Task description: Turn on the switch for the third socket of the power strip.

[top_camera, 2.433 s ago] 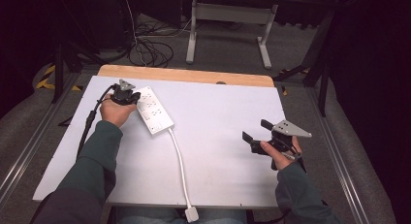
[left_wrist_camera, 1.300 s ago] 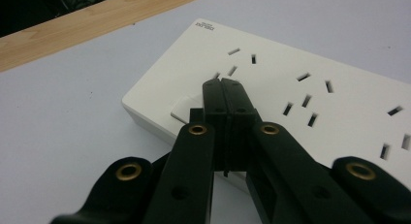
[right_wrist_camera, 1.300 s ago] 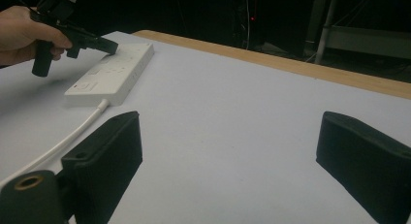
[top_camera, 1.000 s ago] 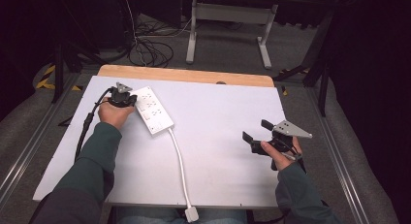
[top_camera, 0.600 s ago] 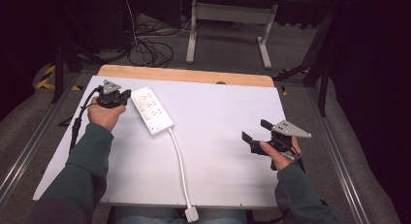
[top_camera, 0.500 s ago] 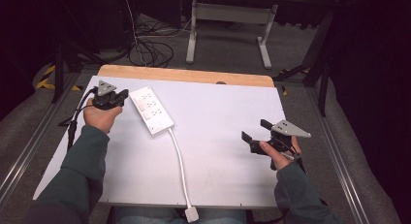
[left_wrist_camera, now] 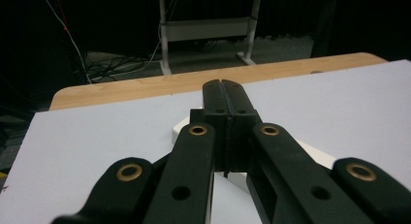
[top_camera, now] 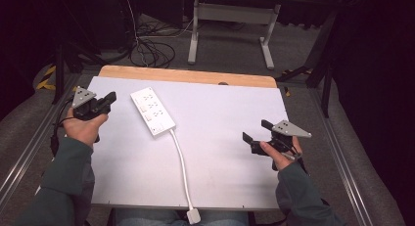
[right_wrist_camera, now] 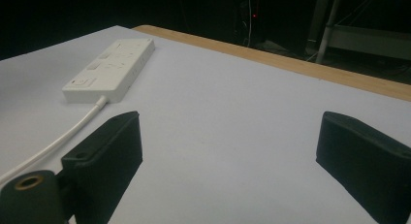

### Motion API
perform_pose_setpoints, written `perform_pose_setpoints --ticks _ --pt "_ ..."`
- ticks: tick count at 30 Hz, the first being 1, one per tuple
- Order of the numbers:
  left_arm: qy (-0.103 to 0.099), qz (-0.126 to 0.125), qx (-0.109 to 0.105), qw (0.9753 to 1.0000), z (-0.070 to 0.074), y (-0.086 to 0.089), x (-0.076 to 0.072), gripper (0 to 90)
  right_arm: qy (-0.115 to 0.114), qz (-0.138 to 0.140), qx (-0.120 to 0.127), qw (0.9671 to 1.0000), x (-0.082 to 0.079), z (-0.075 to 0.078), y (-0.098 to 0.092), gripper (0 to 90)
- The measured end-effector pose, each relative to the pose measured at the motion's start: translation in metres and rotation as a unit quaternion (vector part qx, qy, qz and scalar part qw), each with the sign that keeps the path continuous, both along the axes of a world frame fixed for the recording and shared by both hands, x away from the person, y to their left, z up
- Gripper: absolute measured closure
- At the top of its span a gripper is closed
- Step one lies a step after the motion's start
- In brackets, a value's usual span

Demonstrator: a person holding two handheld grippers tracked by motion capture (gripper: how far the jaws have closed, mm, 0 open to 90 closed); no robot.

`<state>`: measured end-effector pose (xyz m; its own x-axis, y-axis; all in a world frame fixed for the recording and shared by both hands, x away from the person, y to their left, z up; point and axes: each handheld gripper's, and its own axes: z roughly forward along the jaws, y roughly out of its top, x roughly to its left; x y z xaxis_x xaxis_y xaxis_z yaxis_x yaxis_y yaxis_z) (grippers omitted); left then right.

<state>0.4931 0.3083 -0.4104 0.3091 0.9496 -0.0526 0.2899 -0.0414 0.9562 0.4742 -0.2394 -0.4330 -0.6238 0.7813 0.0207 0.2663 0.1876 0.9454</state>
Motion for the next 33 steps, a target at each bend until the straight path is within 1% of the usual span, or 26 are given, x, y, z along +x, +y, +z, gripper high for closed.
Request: perform_pose_setpoints --ticks 8,12,17,21,24,30,33 --pt "-0.009 0.002 -0.018 0.9998 0.002 0.006 -0.022 89.9 -0.001 -0.002 -0.001 1.0 0.0 0.0 0.0 9.9" --pt "-0.014 -0.005 -0.019 0.9997 0.004 0.007 -0.032 89.9 -0.001 -0.002 -0.002 1.0 0.0 0.0 0.0 9.9" --pt "-0.019 -0.003 -0.026 0.9995 0.005 0.008 -0.041 89.9 0.0 -0.001 0.0 1.0 0.0 0.0 0.0 9.9" --pt "-0.025 -0.005 -0.025 0.9994 0.006 0.009 -0.047 89.9 0.0 0.002 -0.002 1.0 0.0 0.0 0.001 9.9" --pt "-0.025 -0.005 -0.022 0.9994 0.006 0.01 -0.052 89.9 0.001 0.001 -0.001 1.0 0.0 0.0 0.001 9.9" --pt "-0.035 0.001 -0.031 0.9989 0.007 0.013 -0.062 89.9 -0.002 0.001 -0.002 1.0 0.0 0.0 0.001 9.9" --pt "-0.036 0.001 -0.035 0.9987 0.007 0.014 -0.066 89.9 0.0 0.0 -0.002 1.0 0.0 0.0 0.001 9.9"
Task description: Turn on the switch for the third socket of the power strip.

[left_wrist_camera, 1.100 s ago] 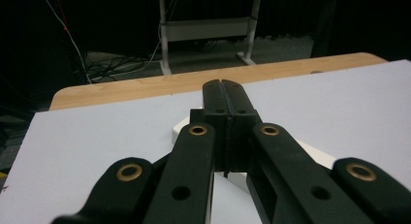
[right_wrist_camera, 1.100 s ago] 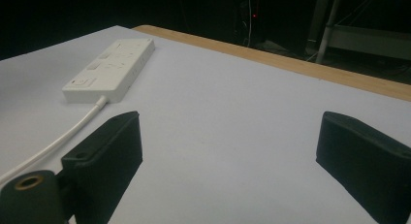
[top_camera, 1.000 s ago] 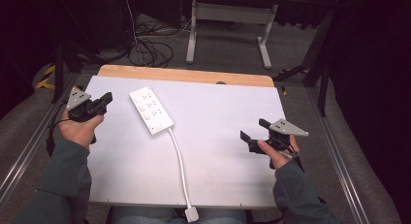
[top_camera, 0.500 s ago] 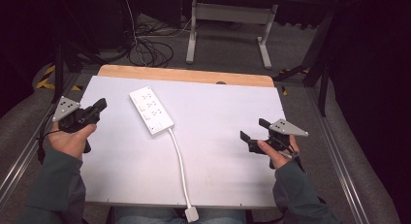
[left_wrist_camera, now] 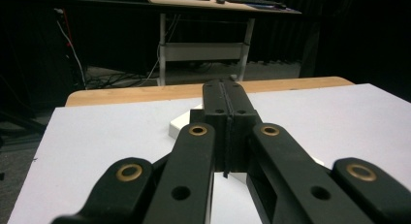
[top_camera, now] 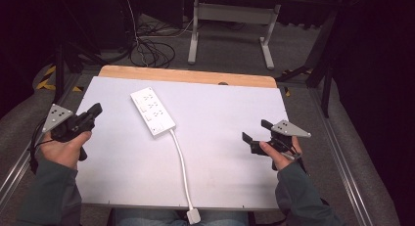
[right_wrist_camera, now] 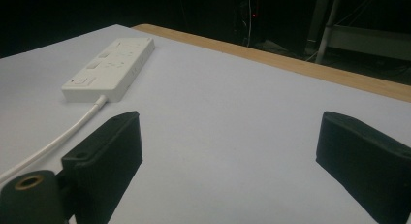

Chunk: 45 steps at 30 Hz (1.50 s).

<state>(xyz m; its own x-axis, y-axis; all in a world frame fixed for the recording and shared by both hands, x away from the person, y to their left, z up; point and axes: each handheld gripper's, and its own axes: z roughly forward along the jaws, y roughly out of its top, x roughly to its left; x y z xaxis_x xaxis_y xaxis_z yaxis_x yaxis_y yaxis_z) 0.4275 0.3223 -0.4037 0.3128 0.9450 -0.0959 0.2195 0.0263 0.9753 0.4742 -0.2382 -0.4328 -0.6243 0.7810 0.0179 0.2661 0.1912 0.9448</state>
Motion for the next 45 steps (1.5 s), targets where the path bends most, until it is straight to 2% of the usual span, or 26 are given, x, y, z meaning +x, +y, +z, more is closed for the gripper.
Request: perform_pose_setpoints --ticks 13,21,23,25,30,35,40,42,45 --pt "-0.012 0.01 -0.009 0.9998 -0.001 0.006 -0.007 89.6 0.0 -0.001 0.0 1.0 0.0 0.0 0.0 9.9" --pt "-0.018 0.017 -0.007 0.9997 -0.001 0.005 -0.012 82.7 0.001 -0.003 -0.001 1.0 0.0 0.0 0.0 9.8" --pt "-0.022 0.022 0.002 0.9995 -0.001 0.005 -0.014 79.0 0.0 -0.004 -0.002 1.0 0.0 0.0 -0.001 9.8" --pt "-0.025 0.026 0.002 0.9994 0.0 0.006 -0.016 74.3 -0.001 -0.005 0.0 1.0 0.0 0.0 -0.001 9.8" --pt "-0.026 0.043 0.011 0.9987 0.001 0.006 -0.018 52.2 -0.001 -0.005 -0.001 1.0 0.001 0.0 0.0 9.8" --pt "-0.019 0.057 0.007 0.9982 0.002 0.007 -0.02 34.7 0.002 -0.004 0.0 1.0 0.0 0.0 0.0 9.7" --pt "-0.01 0.069 -0.004 0.9975 0.003 0.009 -0.02 24.3 -0.002 -0.007 -0.003 1.0 0.0 0.0 0.0 9.6" --pt "-0.008 0.076 -0.004 0.9971 0.003 0.009 -0.02 15.3 -0.003 -0.007 -0.003 1.0 -0.001 0.0 0.0 9.6" --pt "-0.009 0.078 -0.003 0.9969 0.004 0.008 -0.02 6.3 -0.002 -0.008 0.0 1.0 0.0 0.0 -0.001 9.5"
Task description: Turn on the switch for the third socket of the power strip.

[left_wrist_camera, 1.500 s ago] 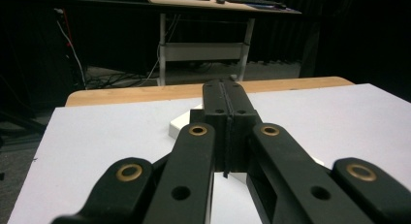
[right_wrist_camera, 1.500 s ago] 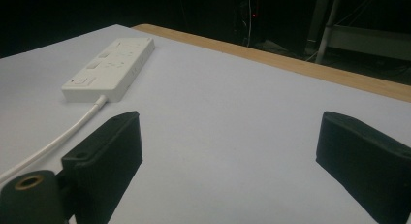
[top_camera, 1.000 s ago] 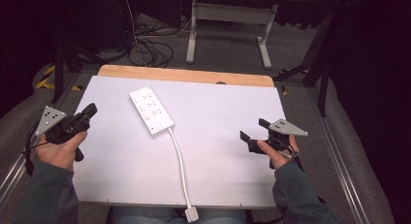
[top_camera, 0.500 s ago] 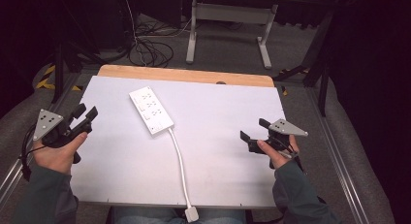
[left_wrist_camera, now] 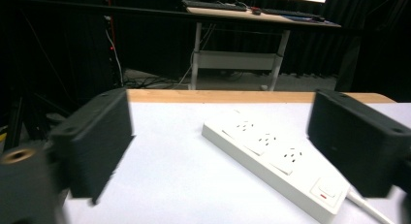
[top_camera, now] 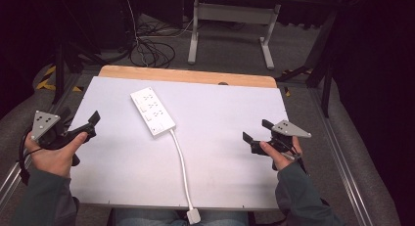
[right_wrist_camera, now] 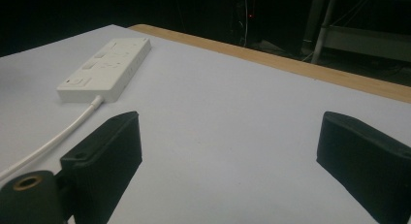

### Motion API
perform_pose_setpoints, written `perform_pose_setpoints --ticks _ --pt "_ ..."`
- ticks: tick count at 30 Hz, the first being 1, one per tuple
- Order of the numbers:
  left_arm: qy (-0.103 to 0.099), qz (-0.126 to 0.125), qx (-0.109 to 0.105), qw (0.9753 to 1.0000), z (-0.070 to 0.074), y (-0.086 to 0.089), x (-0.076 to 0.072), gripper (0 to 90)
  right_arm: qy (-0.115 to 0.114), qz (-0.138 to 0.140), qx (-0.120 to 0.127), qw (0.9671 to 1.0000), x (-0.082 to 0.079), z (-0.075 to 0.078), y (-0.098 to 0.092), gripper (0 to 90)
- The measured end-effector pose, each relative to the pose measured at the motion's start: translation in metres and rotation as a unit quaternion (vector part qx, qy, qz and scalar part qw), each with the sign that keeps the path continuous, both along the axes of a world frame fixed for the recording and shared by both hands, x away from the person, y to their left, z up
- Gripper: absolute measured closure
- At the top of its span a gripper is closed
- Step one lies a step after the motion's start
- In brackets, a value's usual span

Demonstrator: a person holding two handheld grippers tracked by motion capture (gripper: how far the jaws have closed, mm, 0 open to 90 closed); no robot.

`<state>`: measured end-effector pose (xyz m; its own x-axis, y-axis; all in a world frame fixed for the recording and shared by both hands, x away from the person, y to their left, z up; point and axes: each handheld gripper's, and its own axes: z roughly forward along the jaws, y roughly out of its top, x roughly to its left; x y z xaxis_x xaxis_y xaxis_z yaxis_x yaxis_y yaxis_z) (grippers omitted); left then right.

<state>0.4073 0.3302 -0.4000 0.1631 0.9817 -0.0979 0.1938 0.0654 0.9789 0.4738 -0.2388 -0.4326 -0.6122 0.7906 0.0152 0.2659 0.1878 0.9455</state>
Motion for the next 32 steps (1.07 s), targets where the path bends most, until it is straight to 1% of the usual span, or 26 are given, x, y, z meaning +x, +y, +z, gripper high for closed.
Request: perform_pose_setpoints --ticks 1,3,4,7,16,24,27,29,32 --pt "0.0 0.0 -0.002 1.0 0.0001 -0.0008 0.0 4.2 -0.001 0.001 -0.002 1.0 0.0002 0.0 -0.0003 9.5" --pt "-0.003 -0.007 0.004 1.0 0.0 -0.0014 -0.0005 1.3 -0.002 0.002 -0.001 1.0 0.0002 0.0001 -0.0003 9.5" --pt "-0.005 -0.013 0.01 0.9999 -0.0001 -0.0014 -0.0008 1.1 -0.001 0.001 -0.001 1.0 -0.0001 0.0001 -0.0001 9.5" --pt "-0.006 -0.021 0.013 0.9997 -0.0004 -0.0017 -0.0012 0.7 -0.001 0.001 -0.002 1.0 0.0 0.0001 0.0004 9.5" --pt "-0.004 -0.02 0.011 0.9997 -0.0021 -0.0003 -0.0006 1.2 0.0 0.001 -0.002 1.0 0.0003 -0.0002 0.0003 9.5" --pt "-0.005 -0.011 0.004 0.9999 -0.0027 0.0023 -0.0011 1.3 -0.001 0.0 -0.002 1.0 0.0001 0.0 0.0004 9.5" --pt "-0.004 -0.011 0.005 0.9999 -0.0032 0.0022 -0.0005 1.2 0.0 0.002 -0.002 1.0 0.0004 -0.0003 0.0004 9.5" --pt "0.0 -0.01 0.008 0.9999 -0.0038 0.002 -0.0002 0.9 -0.001 0.002 -0.002 1.0 0.0007 -0.0004 0.0004 9.5" --pt "0.0 -0.008 0.006 0.9999 -0.0038 0.0019 -0.0002 0.9 0.0 0.0 -0.002 1.0 0.0008 -0.0005 0.0004 9.4"
